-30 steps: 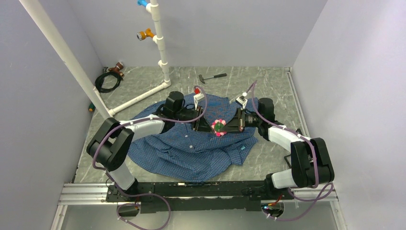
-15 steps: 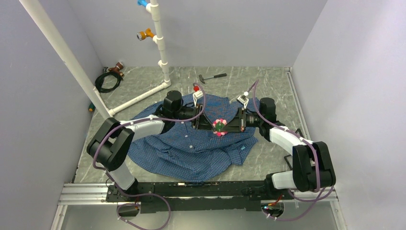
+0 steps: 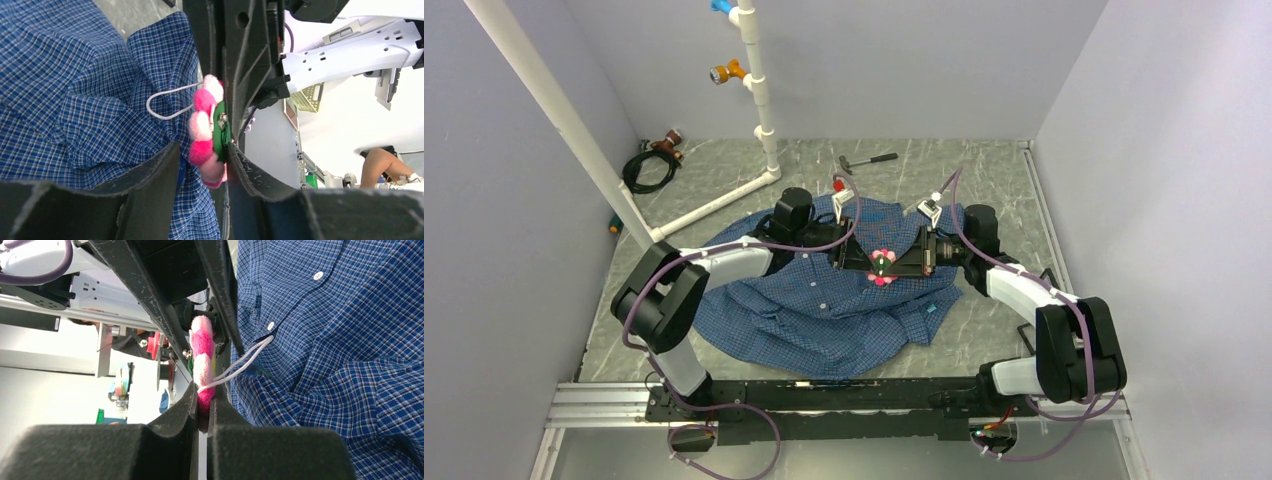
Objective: Remove the brooch from the garment
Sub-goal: Close the brooch.
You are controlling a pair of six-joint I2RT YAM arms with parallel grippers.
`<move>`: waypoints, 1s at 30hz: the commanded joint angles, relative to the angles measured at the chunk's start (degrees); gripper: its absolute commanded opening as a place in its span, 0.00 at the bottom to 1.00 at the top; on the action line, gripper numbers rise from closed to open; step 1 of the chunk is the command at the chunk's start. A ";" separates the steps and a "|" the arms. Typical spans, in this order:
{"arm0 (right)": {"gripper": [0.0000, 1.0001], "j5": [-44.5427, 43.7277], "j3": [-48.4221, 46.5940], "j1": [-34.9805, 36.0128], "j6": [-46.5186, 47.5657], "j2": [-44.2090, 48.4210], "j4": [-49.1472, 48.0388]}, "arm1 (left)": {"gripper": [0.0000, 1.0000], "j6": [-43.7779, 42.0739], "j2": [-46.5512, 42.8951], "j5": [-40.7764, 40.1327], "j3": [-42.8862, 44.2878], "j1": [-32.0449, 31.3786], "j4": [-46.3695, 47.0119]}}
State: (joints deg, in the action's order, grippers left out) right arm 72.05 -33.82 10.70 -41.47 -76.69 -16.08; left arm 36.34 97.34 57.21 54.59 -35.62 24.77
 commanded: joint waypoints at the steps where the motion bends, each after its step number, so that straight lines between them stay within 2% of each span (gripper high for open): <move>1: 0.00 1.01 -1.20 0.09 1.22 1.07 -0.98 | 0.42 2.87 -0.01 2.60 0.30 -0.15 7.20; 7: 0.00 0.65 -1.35 0.15 1.31 0.14 -1.14 | 0.39 9.88 0.70 5.52 -1.80 -0.32 18.43; 11: 0.00 0.73 -1.50 0.20 1.18 0.31 -1.14 | 0.33 9.11 0.74 5.63 -1.33 -0.52 16.93; 17: 0.00 0.51 -1.59 0.19 1.55 0.42 -0.74 | 0.31 7.79 0.58 5.48 -1.59 -0.60 14.91; 19: 0.00 0.54 -1.56 0.20 1.36 0.48 -0.90 | 0.25 6.70 0.49 5.41 -1.33 -0.68 12.89; 23: 0.00 0.13 -1.70 0.13 2.39 0.56 -0.45 | 0.00 6.12 0.31 5.60 -1.20 -0.67 12.01; 26: 0.00 -0.08 -2.00 0.19 3.79 0.58 0.55 | 0.00 7.59 0.71 6.38 -1.31 -0.68 13.11; 30: 0.12 0.23 -2.57 0.19 6.84 0.79 3.16 | 0.00 9.21 1.22 6.67 -1.24 -0.57 13.73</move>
State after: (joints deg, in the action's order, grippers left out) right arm 73.03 -33.82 10.72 -37.89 -76.71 -14.96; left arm 44.82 98.48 60.66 52.95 -35.55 36.05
